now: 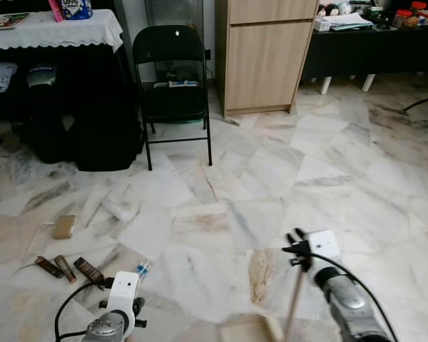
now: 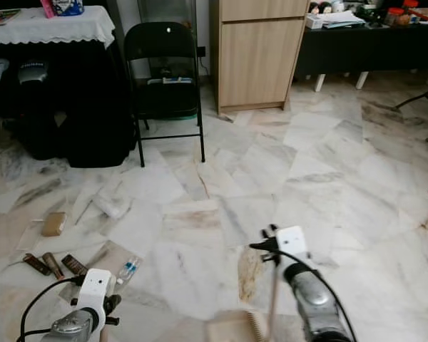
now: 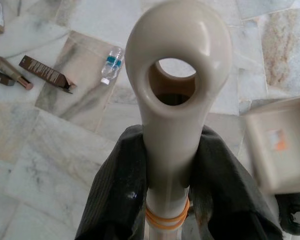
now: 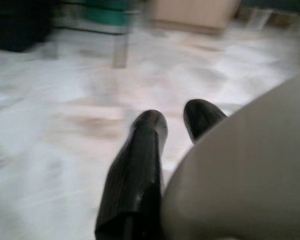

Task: Sweep floor

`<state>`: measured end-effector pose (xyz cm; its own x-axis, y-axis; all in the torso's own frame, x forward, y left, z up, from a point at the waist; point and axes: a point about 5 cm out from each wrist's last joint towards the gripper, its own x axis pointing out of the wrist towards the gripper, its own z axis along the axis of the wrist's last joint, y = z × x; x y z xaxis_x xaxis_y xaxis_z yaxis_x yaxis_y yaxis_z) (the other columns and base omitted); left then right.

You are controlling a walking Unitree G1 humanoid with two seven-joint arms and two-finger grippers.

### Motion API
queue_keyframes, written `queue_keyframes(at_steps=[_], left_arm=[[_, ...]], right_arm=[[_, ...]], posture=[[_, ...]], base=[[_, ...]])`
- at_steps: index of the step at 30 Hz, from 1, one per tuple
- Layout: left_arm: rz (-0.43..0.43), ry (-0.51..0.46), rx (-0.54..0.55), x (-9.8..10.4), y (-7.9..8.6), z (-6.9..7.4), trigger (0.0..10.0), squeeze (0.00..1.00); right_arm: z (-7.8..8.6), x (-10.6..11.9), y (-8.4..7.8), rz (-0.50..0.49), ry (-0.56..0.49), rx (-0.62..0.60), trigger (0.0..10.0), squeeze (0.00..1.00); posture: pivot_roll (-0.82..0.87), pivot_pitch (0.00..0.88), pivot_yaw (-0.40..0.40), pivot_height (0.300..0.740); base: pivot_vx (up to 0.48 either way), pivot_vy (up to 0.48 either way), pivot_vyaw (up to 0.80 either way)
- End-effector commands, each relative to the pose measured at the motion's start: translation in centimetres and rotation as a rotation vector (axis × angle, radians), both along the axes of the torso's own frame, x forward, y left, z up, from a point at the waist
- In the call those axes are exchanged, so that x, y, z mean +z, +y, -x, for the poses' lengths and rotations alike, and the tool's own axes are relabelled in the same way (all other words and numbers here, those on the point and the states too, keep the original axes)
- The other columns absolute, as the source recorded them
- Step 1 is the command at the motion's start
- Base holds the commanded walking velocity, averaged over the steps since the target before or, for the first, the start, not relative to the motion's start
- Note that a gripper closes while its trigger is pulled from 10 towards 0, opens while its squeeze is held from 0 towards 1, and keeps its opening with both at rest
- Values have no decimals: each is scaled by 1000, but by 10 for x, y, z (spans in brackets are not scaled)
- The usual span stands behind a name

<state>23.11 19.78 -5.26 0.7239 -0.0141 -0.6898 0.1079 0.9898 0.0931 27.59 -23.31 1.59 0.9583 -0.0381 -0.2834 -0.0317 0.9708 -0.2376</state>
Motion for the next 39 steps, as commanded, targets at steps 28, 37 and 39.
queue_keyframes(at_steps=[28, 37, 39], left_arm=[[-3, 3, -38, -3, -9, 2, 10000, 0], [-1, 6, -34, -3, -7, 2, 10000, 0], [-1, 7, -34, -3, -7, 2, 10000, 0]], right_arm=[[-8, 23, -22, -126, -159, -279, 10000, 0], [-7, 16, -17, -296, -133, -291, 10000, 0], [-6, 14, -16, -324, -118, -294, 10000, 0]], posture=[[-142, 0, 23, 740], [-141, 0, 21, 740], [-141, 0, 21, 740]], base=[[0, 0, 0], [0, 0, 0], [0, 0, 0]])
